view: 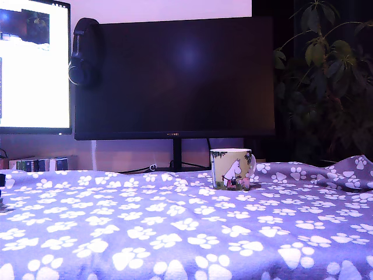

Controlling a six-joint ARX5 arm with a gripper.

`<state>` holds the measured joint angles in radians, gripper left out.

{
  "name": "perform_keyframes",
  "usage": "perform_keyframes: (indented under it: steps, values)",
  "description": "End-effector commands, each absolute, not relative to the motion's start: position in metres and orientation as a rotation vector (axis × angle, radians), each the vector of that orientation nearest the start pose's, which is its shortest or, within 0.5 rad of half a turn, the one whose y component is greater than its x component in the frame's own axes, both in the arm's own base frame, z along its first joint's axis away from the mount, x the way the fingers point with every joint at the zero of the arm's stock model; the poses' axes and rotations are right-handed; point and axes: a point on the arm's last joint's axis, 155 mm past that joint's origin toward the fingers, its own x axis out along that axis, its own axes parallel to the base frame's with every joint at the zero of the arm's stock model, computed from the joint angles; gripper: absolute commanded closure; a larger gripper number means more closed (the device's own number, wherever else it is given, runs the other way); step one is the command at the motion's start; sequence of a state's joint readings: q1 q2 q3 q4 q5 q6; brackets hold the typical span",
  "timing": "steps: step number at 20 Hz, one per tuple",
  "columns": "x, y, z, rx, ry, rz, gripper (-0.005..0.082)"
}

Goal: Pick up the coffee capsules on the table and drop them inside the coffee cup

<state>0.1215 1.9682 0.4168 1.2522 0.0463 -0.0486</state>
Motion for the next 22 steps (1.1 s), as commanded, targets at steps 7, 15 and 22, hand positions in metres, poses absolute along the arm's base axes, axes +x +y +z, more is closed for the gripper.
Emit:
perform_keyframes:
  steps: [7,15,22]
  values:
    - [0.425,0.045,0.022,-0.072,0.313,0.084,0.0564]
    - [0.428,0.041,0.025,-0.082,0.300,0.061,0.0650]
    - [0.428,0.004,0.039,-0.107,0.279,-0.138,0.0665]
